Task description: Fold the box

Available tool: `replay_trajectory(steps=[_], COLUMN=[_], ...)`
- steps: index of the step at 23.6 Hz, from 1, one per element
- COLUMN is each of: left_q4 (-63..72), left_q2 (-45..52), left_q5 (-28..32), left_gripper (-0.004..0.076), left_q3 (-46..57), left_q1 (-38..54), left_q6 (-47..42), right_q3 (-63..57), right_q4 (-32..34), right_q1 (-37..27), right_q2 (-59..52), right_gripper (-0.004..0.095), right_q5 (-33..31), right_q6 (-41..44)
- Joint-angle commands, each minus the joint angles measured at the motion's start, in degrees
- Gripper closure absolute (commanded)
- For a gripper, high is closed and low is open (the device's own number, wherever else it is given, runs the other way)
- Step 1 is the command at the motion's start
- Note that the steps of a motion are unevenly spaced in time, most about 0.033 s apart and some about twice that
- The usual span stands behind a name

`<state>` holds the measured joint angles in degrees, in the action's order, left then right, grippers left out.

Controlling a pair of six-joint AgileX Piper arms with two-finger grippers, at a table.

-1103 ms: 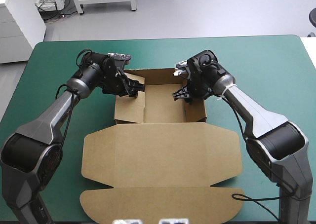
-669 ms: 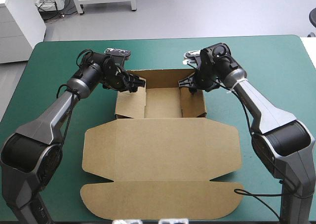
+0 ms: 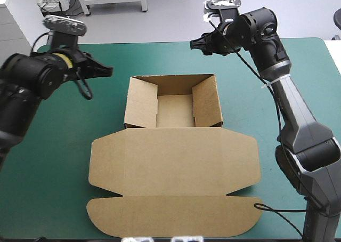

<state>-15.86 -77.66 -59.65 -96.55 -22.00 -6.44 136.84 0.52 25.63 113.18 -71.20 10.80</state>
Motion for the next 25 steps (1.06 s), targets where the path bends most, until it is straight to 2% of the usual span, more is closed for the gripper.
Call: replay_trajectory(steps=[1, 5, 7, 10, 13, 19, 22, 24, 25], left_q4=[-3.5, -3.2, -3.1, -1.9, 1.6, 5.1, 5.3, 5.7, 7.1], left_q2=[8.8, 12.7, 14.8, 17.4, 22.0, 32.7, 37.3, 41.6, 44.5], left_q5=[-3.4, -11.8, -13.5, -13.6, -13.3, -8.3, -7.9, -8.0, -8.0], left_gripper=[0.0734, 0.0734, 0.0734, 0.0734, 0.0734, 0.0734, 0.0734, 0.0734, 0.0734], left_q3=[-1.9, -1.5, 1.1, 5.1, 13.5, 28.8, 35.1, 41.1, 44.5], left_q1=[-0.2, -0.2, -0.2, -0.2, -0.2, -0.2, -0.2, -0.2, -0.2], left_q6=[0.0, 0.5, 0.7, 0.7, 0.2, -1.1, -2.8, -3.5, -3.8], right_q3=[1.3, -1.8, -5.4, -9.2, -13.8, -19.8, -21.2, -22.0, -22.3], right_q4=[-0.5, -0.5, -0.1, -0.2, -1.0, -1.3, -2.0, -2.7, -3.6], right_q1=[-0.3, -0.3, -0.3, -0.3, -0.3, -0.3, -0.3, -0.3, -0.3], right_q2=[-1.9, -0.6, -0.2, -0.2, -0.2, 0.0, 0.6, 1.6, 2.2], right_gripper=[0.0422, 0.0422, 0.0422, 0.0422, 0.0422, 0.0422, 0.0423, 0.0468, 0.0603], right_q5=[-0.6, -0.6, -0.6, -0.6, -0.6, -0.6, -0.5, -0.6, -0.6], right_q6=[1.2, 1.6, 1.8, 1.8, 0.5, 0.3, 0.1, 0.1, -0.1])
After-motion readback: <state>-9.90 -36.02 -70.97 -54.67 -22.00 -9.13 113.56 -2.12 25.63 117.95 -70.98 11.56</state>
